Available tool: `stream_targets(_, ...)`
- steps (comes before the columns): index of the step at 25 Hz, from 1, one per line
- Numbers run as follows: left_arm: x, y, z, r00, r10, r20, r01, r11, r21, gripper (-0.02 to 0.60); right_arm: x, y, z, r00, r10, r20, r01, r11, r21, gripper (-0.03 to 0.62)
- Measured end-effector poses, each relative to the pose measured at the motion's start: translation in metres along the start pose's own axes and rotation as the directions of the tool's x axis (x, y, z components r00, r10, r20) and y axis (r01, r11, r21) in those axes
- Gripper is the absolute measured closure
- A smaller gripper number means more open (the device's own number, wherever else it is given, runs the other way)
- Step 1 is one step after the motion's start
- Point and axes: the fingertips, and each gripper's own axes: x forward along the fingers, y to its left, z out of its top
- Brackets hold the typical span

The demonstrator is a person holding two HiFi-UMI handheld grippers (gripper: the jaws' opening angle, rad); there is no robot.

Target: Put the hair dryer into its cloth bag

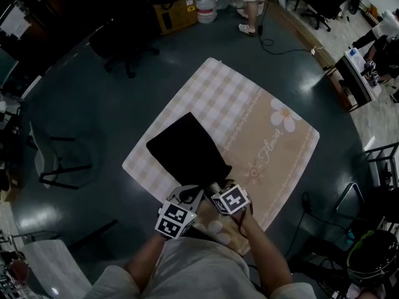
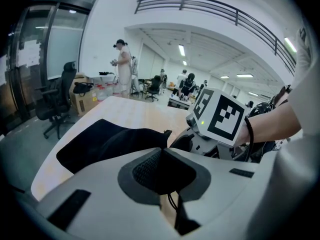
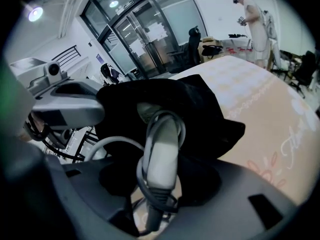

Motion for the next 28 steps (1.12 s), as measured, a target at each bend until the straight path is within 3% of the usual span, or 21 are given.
stream_targets(28, -0.003, 0.001, 0.003, 1.0, -0.002, 0.004, 0.002, 1.0, 0.023, 0.563, 0.016, -0.01, 0.013, 0.999, 0.013, 0.043, -0.015, 0.999, 0.04, 0.37)
